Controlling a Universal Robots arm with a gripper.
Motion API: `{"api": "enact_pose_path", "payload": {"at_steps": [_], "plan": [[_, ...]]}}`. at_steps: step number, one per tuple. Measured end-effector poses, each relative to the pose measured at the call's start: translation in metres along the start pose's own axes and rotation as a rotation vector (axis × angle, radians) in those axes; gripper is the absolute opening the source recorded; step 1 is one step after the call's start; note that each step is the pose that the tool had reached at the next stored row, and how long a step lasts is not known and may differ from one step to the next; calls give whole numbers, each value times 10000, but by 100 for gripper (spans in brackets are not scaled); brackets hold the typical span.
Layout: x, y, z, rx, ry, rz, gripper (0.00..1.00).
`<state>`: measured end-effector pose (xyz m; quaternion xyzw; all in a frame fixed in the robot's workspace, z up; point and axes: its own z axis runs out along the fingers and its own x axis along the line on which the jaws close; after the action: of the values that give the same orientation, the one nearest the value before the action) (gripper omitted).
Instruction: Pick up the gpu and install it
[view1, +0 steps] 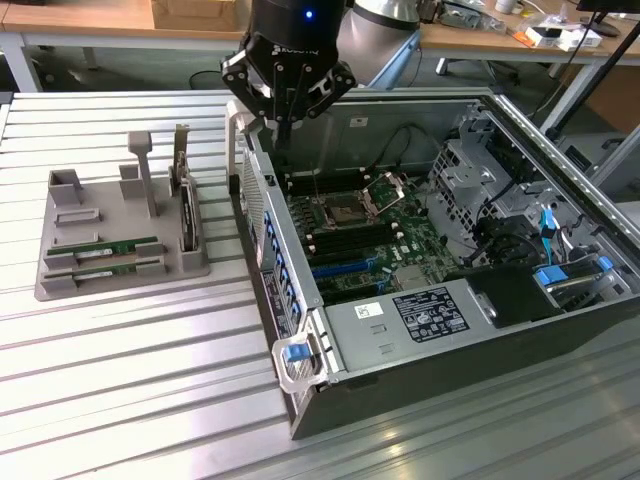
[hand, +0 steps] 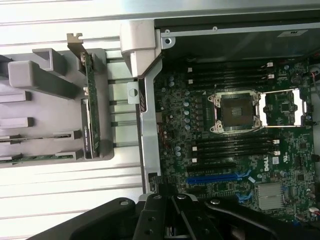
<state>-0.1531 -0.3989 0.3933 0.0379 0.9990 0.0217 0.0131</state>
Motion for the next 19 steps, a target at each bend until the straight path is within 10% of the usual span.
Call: {"api": "enact_pose_path", "payload": {"at_steps": [19], "plan": [[67, -5, -2, 0, 0, 0, 10]]}}
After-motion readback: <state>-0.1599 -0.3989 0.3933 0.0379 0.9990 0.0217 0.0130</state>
